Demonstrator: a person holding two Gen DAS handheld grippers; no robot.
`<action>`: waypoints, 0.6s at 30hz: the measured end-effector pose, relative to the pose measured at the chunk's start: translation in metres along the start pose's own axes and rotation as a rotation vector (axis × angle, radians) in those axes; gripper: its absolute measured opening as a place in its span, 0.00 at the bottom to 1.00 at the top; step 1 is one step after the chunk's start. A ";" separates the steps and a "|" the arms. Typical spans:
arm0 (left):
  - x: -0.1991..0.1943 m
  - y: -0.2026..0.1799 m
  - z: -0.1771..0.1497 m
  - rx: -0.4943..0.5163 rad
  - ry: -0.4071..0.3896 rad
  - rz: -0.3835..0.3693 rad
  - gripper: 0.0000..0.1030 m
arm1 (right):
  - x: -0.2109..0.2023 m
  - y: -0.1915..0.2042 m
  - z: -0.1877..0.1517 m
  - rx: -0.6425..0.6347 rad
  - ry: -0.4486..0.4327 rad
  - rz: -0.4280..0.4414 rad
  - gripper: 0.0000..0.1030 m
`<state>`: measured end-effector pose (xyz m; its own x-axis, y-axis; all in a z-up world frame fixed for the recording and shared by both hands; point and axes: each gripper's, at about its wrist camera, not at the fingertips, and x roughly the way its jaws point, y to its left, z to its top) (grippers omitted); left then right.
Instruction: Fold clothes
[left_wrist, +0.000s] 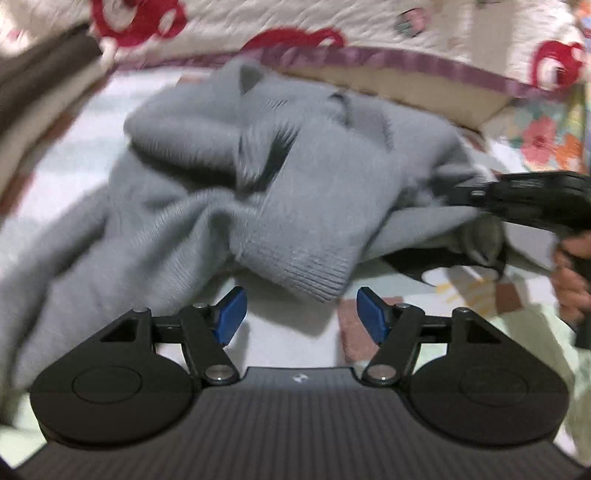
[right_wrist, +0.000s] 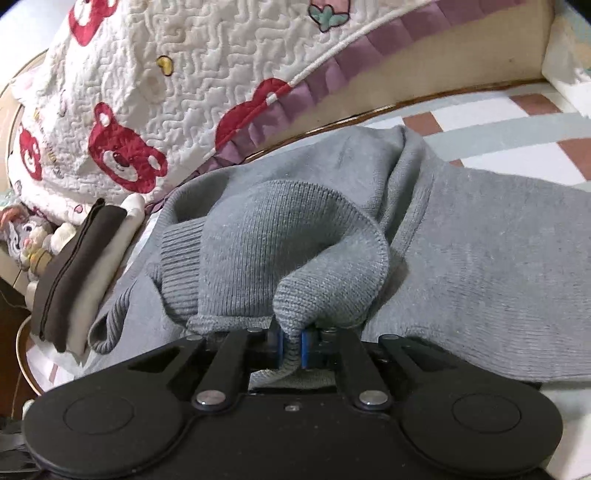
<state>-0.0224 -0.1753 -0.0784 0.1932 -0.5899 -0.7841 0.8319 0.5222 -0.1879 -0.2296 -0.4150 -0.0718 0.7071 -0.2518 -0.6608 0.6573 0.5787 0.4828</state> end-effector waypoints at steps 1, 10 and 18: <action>0.007 0.000 0.000 -0.007 -0.016 0.045 0.65 | -0.002 0.002 -0.001 -0.018 0.001 0.004 0.09; 0.033 0.017 0.005 -0.041 -0.123 0.045 0.60 | -0.001 -0.003 -0.011 -0.058 0.061 -0.001 0.19; 0.045 0.050 0.013 -0.165 -0.154 -0.119 0.56 | -0.014 0.020 -0.011 -0.065 0.010 -0.013 0.28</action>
<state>0.0342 -0.1839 -0.1154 0.1865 -0.7331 -0.6540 0.7597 0.5297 -0.3771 -0.2288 -0.3913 -0.0594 0.6958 -0.2515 -0.6728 0.6475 0.6250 0.4360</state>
